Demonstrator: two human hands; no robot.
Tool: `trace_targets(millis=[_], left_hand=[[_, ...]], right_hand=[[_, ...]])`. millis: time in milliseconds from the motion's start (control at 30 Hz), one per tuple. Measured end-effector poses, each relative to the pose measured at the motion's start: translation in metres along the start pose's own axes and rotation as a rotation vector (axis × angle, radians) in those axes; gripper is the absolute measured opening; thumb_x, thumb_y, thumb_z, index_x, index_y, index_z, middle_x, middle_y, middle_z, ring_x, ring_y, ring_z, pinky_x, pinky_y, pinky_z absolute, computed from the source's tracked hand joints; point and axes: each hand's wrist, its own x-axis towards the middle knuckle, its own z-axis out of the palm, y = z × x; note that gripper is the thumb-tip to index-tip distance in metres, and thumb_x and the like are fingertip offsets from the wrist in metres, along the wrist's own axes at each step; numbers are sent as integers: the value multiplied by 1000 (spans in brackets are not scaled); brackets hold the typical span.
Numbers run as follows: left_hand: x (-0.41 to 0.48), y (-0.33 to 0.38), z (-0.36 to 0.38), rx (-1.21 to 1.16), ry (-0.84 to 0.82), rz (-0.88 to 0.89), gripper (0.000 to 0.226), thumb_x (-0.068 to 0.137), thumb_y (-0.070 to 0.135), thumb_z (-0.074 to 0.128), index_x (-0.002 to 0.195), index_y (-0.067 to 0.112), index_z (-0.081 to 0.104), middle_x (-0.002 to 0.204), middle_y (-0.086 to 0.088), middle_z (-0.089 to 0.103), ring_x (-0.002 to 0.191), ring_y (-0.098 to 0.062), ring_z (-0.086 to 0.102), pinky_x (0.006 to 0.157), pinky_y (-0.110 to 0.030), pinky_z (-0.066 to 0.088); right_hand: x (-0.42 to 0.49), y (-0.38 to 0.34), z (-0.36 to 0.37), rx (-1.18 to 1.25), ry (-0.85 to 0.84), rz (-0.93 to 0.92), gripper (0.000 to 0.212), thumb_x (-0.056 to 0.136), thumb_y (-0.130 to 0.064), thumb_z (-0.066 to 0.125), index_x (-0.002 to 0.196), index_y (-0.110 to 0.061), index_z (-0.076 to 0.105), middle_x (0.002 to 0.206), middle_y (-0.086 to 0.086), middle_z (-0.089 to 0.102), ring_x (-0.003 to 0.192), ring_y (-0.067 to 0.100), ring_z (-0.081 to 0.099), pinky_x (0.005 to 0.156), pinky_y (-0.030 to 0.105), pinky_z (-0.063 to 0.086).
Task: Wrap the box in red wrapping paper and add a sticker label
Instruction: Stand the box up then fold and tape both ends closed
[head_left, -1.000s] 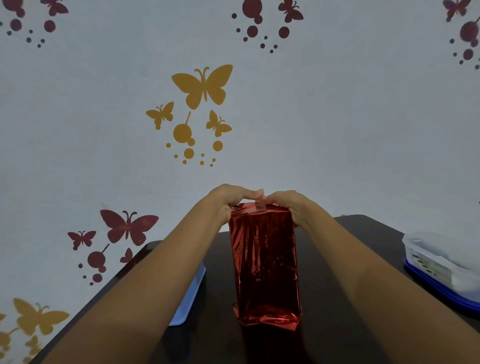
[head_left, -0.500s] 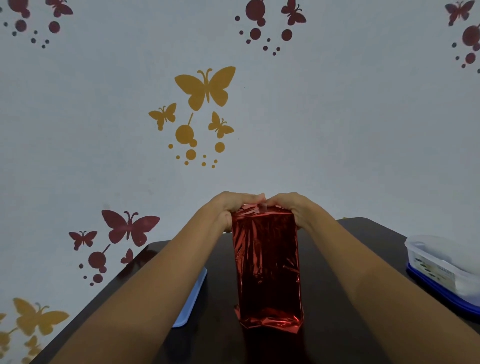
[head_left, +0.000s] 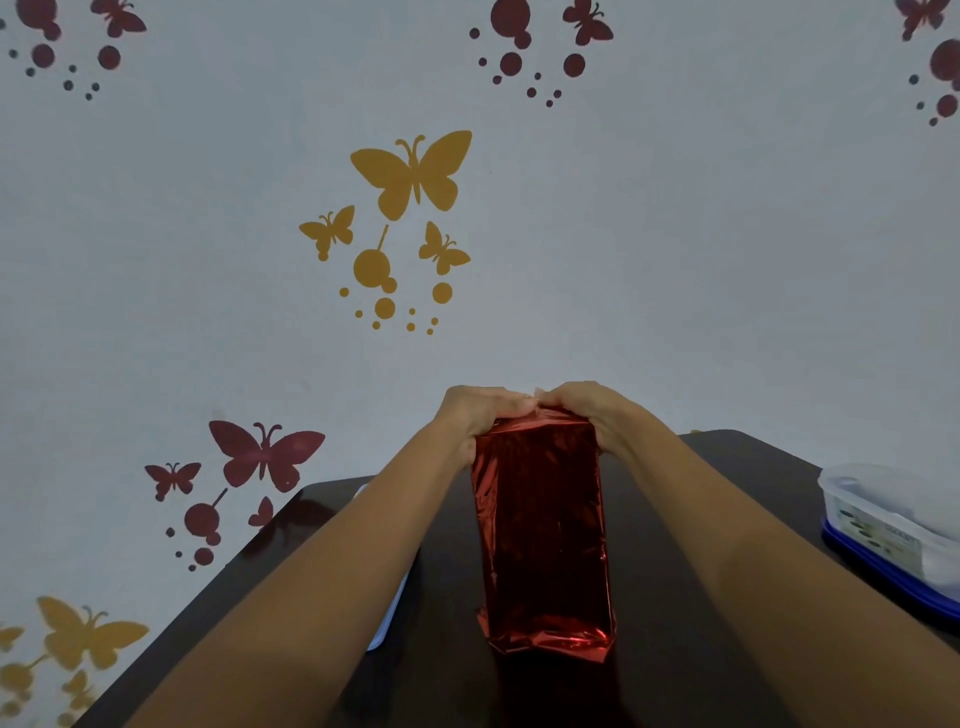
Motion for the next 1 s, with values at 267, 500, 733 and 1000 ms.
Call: trace_targets(millis=[267,500,733,1000], left_hand=[[4,-6,5,44,104,137,11,71,-1,78,74,7,72,84,5,65,86,-17,66,95,-35,50],[3,-8,6,290,189,188,38,71,16,80,107,12,71,112,-7,68,103,-22,64,98,-39,48],[1,9,9,252,96,-61,10,79,5,69,75,5,59,62,-5,64,59,-19,64,70,-31,55],[15,10,16,477,225,-24,12,75,12,65,70,7,55,74,-7,57,73,-23,56,67,-30,44]], right_hand=[[-7,3,0,24,-13,-87,20,95,-16,55,102,1,61,81,7,62,66,16,59,55,22,52],[-12,2,1,49,-18,-86,14,94,-15,56,94,-1,59,80,7,61,64,15,60,43,17,49],[-11,3,0,84,-23,-86,16,94,-13,56,83,-1,58,75,9,61,41,11,61,38,17,47],[-10,3,0,-26,22,-114,19,93,-16,57,80,-4,58,72,5,61,44,10,60,40,14,47]])
